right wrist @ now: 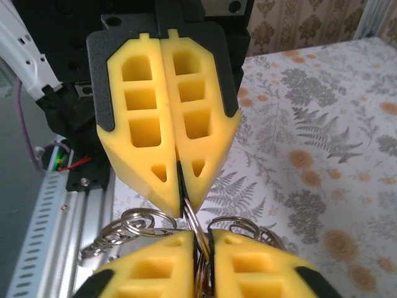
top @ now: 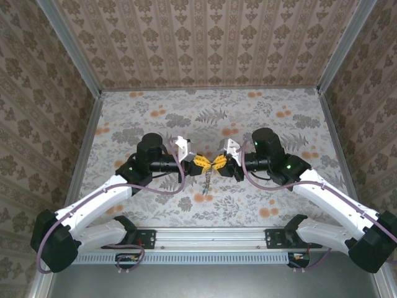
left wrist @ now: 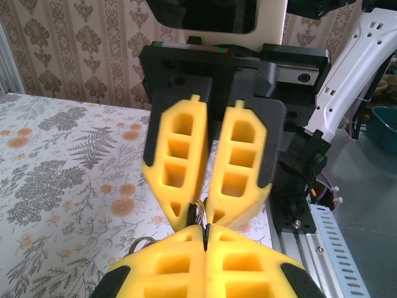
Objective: Put the keys on the keyring
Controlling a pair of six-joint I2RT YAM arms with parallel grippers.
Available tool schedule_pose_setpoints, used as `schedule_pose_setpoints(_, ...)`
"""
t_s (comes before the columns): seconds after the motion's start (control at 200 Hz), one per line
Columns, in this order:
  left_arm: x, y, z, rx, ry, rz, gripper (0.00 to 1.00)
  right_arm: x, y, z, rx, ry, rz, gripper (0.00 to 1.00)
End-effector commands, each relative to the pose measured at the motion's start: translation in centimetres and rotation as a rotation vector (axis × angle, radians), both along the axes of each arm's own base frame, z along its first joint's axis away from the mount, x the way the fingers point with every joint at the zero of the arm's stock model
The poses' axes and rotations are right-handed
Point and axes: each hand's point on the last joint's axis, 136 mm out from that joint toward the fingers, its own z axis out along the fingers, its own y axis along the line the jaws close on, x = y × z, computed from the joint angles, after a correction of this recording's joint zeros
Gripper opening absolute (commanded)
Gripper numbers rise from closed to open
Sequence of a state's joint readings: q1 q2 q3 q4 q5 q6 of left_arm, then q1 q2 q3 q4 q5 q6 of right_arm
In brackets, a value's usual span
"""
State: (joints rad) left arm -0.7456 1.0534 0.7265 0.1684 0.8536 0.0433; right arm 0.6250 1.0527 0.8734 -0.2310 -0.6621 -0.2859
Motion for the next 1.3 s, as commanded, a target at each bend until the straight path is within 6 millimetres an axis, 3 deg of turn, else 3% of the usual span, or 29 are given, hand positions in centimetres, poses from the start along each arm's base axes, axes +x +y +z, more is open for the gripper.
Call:
schedule_pose_setpoints(0.0,-0.8,0.1,1.6,-0.054,-0.041,-0.03,0.0,-0.3,0.5,0.8,0.031,0.003,0.043,0.04)
schedule_pose_setpoints(0.03,-0.8,0.1,1.6,-0.054,-0.041,-0.027,0.0,-0.3,0.5,0.9,0.029,0.002,0.045,0.0)
schedule_pose_setpoints(0.185,0.5,0.2,0.8,0.009,-0.003,0.059,0.0,0.2,-0.2,0.8,-0.018,-0.021,0.002,0.0)
schedule_pose_setpoints(0.245,0.7,0.4,-0.6,0.099,0.019,0.068,0.17,0.6,-0.6,0.7,-0.057,-0.028,-0.027,0.0)
schedule_pose_setpoints(0.285,0.6,0.5,-1.7,0.165,0.037,0.053,0.22,0.9,-0.9,0.4,-0.092,-0.036,-0.048,0.0)
schedule_pose_setpoints(0.405,0.4,0.2,-3.2,0.257,0.097,0.012,0.23,1.3,-1.1,-0.3,-0.188,-0.056,-0.073,0.0)
schedule_pose_setpoints(0.57,0.8,-0.6,-2.8,0.225,0.09,0.013,0.26,1.7,-1.0,0.0,-0.201,-0.073,-0.099,0.0)
schedule_pose_setpoints(0.96,1.8,-1.6,-0.8,0.153,0.081,0.059,0.25,1.9,-0.5,-0.3,-0.235,-0.106,-0.118,0.0)
schedule_pose_setpoints(1.05,1.8,-1.6,-0.4,0.145,0.071,0.055,0.18,1.9,-0.5,-0.4,-0.243,-0.118,-0.117,0.0)
schedule_pose_setpoints(1.145,1.8,-1.7,-0.7,0.155,0.069,0.048,0.07,1.8,-0.3,-0.2,-0.24,-0.127,-0.114,0.0)
schedule_pose_setpoints(1.295,2.0,-1.9,-1.4,0.183,0.088,0.052,0.11,1.6,-0.2,0.0,-0.231,-0.137,-0.105,0.0)
